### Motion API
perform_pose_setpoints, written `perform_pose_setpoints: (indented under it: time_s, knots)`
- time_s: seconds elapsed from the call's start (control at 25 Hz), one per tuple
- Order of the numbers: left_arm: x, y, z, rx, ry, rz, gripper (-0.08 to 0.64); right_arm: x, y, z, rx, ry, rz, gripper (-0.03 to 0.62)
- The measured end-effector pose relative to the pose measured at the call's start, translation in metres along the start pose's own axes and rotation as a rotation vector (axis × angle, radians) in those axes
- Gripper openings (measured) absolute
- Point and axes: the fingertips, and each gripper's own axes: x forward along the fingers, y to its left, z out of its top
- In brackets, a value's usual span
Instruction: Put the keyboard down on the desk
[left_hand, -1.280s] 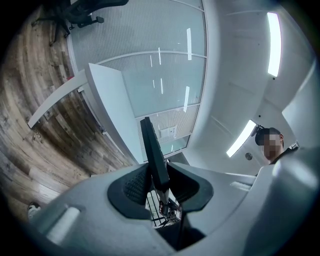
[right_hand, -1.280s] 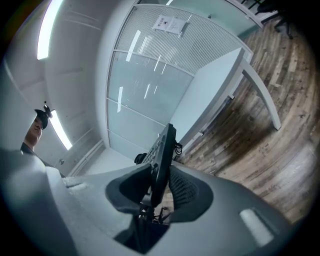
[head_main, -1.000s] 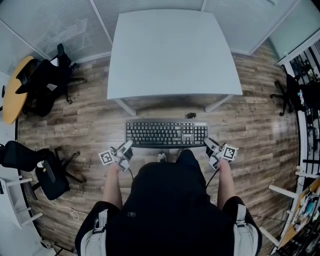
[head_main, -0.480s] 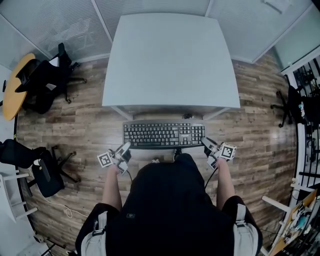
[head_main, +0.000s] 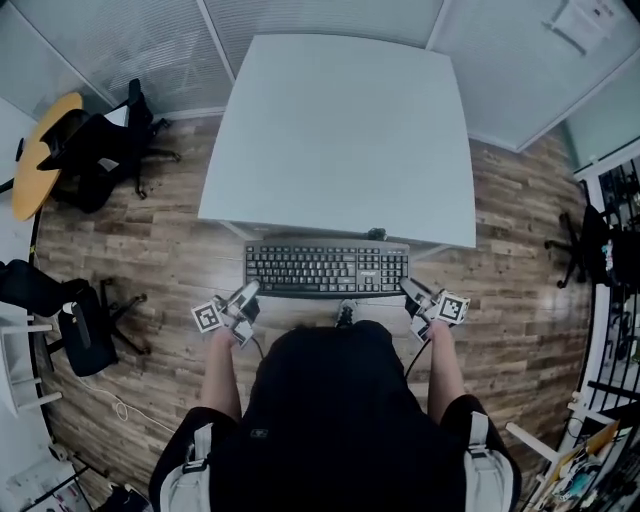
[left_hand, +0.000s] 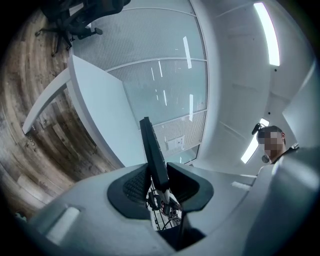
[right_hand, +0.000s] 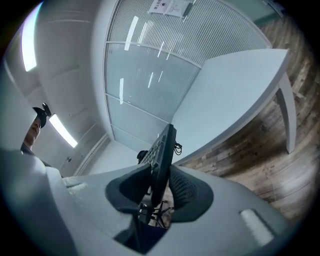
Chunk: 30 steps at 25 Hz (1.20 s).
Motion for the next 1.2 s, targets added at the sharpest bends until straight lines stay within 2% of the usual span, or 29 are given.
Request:
perform_pose_setpoints:
  time_s: [0.16, 0.44, 0.56, 0.68, 0.72, 1.2]
  knots:
    - [0.017, 0.0, -0.001, 0.008, -0.03, 0.014, 0.097, 0.008, -0.005, 0.026, -0.023, 0.033, 0.035, 0.119]
    - [0.039, 0.001, -0.007, 0.032, -0.078, 0.035, 0.097, 0.01, -0.026, 0.054, -0.022, 0.083, 0.039, 0.119]
    - [0.049, 0.003, -0.006, 0.04, -0.1, 0.038, 0.097, 0.003, -0.045, 0.062, 0.038, 0.097, -0.055, 0.118]
    - [0.06, 0.003, -0.001, 0.039, -0.122, 0.034, 0.097, 0.02, -0.03, 0.081, -0.029, 0.094, 0.082, 0.118]
    - [0.062, 0.004, -0.001, 0.04, -0.126, 0.036, 0.097, 0.022, -0.029, 0.085, -0.034, 0.094, 0.092, 0.119]
    - [0.083, 0.019, 0.022, 0.026, -0.113, 0.041, 0.097, 0.035, -0.041, 0.104, -0.035, 0.087, 0.049, 0.119]
